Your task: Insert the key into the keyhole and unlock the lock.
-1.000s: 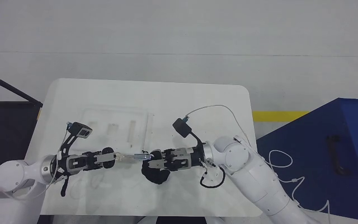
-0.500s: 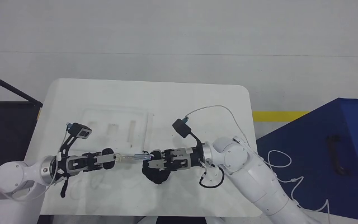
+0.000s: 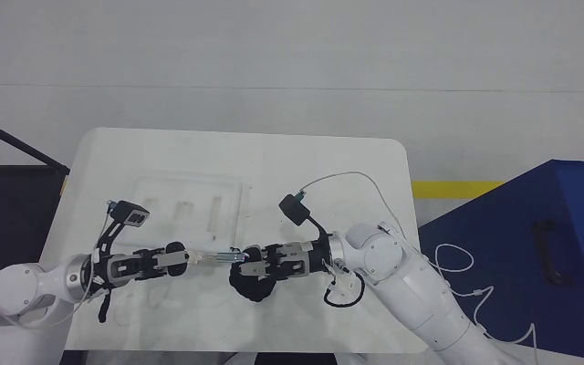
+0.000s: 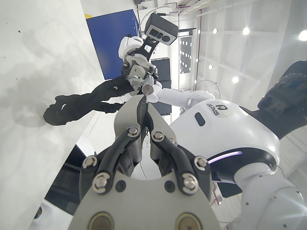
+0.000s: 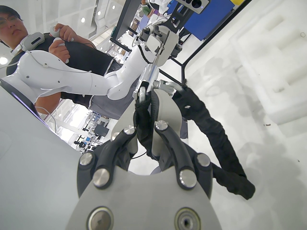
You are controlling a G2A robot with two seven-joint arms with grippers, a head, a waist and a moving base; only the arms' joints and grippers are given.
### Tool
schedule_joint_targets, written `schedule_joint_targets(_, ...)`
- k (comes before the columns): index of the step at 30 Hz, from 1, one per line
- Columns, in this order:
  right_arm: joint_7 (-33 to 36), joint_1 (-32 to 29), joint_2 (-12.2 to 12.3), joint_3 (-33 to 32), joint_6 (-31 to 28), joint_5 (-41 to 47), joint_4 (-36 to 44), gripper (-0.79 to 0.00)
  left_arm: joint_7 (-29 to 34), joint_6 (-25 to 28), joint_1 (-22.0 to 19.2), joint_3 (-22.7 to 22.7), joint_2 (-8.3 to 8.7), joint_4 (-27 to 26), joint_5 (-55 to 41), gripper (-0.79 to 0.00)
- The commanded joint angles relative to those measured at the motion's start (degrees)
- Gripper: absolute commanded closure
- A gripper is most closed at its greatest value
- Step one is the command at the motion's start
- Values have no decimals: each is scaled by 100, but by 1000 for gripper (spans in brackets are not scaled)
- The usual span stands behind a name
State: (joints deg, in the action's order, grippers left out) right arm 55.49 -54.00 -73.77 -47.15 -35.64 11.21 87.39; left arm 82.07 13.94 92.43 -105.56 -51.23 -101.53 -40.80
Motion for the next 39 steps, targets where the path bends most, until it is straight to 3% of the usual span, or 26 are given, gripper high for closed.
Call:
schedule_joint_targets(1, -6, -1, 1, 3, 2, 5, 3, 0, 9, 4, 11, 10, 1, -8, 1, 0)
schedule_joint_targets(19, -55, 62, -19, 110, 36, -66, -7, 0, 1, 49, 99, 77, 11, -134, 124, 0)
schedule_joint_targets(21, -55, 62, -14, 91, 41, -56, 3, 0, -34, 11, 107, 68, 12, -139, 118, -693)
schedule_joint_targets(22, -48, 63, -9, 76, 47, -56, 8, 0, -49, -27, 112, 63, 14, -134, 103, -785)
schedule_joint_targets(31, -33, 39, 14, 41, 149, -108, 55, 0, -89, -195, 106, 0, 21, -133, -75, -785)
schedule_joint_targets(34, -72, 59, -4, 104, 188, -118, 52, 0, -45, -164, 111, 14, 22, -189, -71, -523)
schedule_joint_targets(35, -85, 64, -11, 126, 201, -106, 46, 0, -29, -141, 112, 16, 22, -203, -92, -385)
schedule_joint_targets(39, -118, 100, -30, 173, 226, -78, 8, 0, 5, -67, 130, 15, 21, -214, -107, -222)
